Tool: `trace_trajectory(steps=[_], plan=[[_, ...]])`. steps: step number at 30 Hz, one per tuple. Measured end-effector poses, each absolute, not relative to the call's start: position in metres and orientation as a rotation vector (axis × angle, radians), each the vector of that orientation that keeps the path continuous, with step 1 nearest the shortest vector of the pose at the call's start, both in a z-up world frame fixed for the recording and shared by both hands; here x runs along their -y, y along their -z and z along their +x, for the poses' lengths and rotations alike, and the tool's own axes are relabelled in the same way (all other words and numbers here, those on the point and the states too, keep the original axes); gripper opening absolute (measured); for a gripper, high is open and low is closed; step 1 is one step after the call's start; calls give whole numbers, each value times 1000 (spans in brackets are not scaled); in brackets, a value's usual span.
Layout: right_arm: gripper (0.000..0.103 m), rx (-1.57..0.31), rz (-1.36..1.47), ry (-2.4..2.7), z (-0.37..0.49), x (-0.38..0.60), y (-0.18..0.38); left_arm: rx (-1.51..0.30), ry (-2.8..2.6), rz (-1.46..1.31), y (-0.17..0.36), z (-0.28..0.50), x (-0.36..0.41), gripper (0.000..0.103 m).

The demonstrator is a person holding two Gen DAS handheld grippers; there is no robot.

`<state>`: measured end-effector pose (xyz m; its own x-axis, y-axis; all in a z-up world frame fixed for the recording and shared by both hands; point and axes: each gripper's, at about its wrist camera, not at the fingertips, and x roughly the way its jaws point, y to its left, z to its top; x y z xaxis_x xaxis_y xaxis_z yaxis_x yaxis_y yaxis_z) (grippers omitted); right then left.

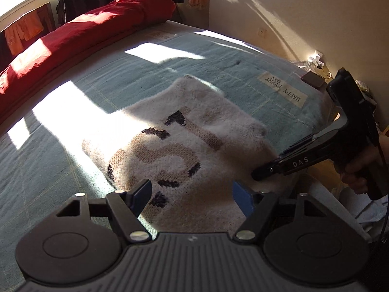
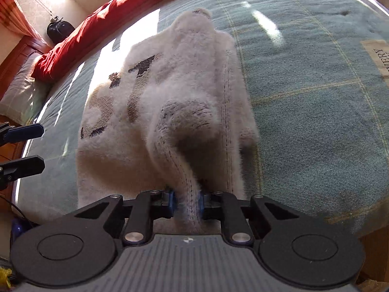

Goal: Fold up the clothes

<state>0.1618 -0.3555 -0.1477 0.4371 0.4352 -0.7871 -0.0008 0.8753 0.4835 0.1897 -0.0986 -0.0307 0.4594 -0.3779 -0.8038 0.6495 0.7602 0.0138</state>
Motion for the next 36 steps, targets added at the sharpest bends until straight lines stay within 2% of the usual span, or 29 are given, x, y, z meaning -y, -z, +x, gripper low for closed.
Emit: trace_trajectory(steps=[8,12,16,21,25,28,31,36], plan=[[21,-1065,500,-312,158,363,153,-902,781,376,54,184,130,79],[22,-1062,494,-319,159,362,153,-1026,785,356,83,194,138,84],[25,-1060,494,-340,160,362,149,-1052,808,284,93,199,134,97],[38,-1036,499,-362,155,367,141,-1082,807,282,98,205,140,100],[60,-978,481,-339,149,367,117,-1087,805,283,100,206,143,101],[62,-907,432,-336,151,365,91,-1079,807,285,99,205,142,101],[72,-842,409,-363,162,363,69,-1066,800,278,94,202,140,101],[72,-861,338,-387,191,340,74,-1027,802,299,79,186,132,101]])
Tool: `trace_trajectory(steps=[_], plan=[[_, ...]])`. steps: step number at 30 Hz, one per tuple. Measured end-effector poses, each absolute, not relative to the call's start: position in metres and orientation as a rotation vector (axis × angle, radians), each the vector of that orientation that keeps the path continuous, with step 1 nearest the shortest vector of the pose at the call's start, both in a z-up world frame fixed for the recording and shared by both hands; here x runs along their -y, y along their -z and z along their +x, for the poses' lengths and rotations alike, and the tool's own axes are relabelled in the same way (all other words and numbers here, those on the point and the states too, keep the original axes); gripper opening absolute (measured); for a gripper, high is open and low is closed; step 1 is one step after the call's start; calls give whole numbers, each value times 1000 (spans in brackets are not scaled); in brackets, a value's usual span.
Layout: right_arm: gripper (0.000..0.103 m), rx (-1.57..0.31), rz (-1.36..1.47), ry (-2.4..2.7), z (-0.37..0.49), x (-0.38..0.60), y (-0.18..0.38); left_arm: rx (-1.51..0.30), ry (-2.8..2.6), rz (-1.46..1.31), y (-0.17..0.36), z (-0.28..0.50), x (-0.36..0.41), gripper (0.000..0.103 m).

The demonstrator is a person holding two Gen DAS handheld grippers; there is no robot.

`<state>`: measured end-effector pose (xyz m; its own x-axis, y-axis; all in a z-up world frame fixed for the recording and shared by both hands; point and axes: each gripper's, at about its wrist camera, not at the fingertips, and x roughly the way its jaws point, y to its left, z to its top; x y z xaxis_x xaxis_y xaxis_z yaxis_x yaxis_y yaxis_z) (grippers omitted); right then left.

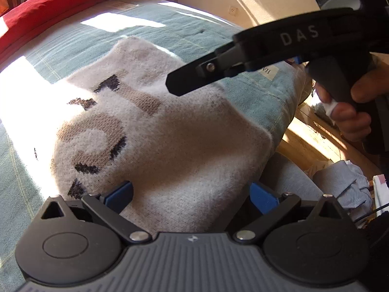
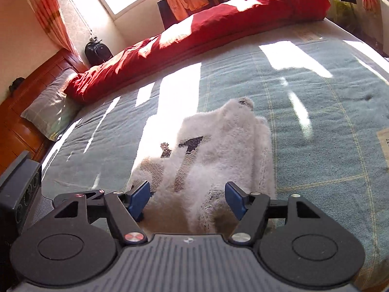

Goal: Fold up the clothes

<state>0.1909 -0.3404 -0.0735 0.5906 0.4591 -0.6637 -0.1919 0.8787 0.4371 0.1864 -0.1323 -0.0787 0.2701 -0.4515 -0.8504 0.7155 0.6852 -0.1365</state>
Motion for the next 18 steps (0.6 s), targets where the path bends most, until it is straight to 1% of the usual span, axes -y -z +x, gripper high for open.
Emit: trace_trajectory(steps=[3,10,15,18], plan=[[76,-898,307,-391,204,329,89,-1003,798,336,70,174,125,101],[76,-911,332,-390,206,336,108,-954,743,377,56,166,101,101],[76,-902,347,-387,200,339,107,-897,750,383,52,181,110,101],[76,-893,337,-386,195,339,107,-895,794,356,58,193,121,101]])
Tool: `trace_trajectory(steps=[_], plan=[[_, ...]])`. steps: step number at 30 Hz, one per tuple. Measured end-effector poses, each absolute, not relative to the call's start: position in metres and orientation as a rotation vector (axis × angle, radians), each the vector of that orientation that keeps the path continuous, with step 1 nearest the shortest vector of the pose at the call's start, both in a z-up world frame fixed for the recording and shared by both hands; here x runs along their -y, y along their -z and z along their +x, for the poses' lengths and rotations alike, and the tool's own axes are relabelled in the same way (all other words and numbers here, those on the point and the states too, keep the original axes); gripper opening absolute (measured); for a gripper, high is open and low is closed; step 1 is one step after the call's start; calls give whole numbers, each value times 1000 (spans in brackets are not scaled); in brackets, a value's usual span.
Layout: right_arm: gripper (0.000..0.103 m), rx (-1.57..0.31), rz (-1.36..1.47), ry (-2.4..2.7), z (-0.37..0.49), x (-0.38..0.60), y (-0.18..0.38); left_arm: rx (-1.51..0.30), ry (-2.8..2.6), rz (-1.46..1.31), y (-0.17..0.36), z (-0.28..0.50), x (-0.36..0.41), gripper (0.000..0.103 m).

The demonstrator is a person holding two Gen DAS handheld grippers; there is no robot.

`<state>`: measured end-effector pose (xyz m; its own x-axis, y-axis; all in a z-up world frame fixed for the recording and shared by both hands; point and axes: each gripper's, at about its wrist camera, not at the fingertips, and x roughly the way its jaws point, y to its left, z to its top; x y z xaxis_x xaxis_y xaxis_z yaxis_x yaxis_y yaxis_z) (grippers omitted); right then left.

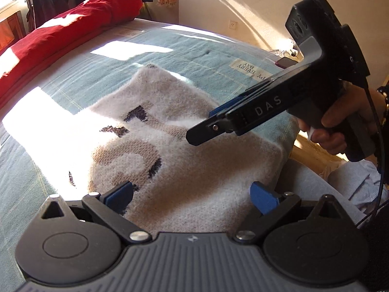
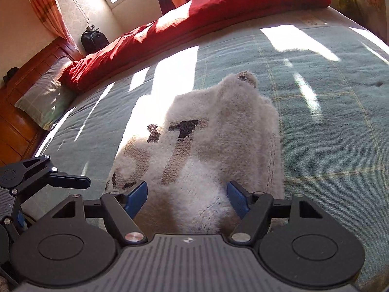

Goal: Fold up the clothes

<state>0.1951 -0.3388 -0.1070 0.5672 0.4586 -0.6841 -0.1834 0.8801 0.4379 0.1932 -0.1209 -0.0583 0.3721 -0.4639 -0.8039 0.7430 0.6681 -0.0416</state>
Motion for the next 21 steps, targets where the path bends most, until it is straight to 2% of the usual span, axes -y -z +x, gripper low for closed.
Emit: trace_trajectory(steps=[5,21], plan=[[76,-897,391,-383,195,346,110,-947,816,336,85,209,134,102],[80,-896,421,-360,188,351,97,-932,828,316,86,204,128,102]])
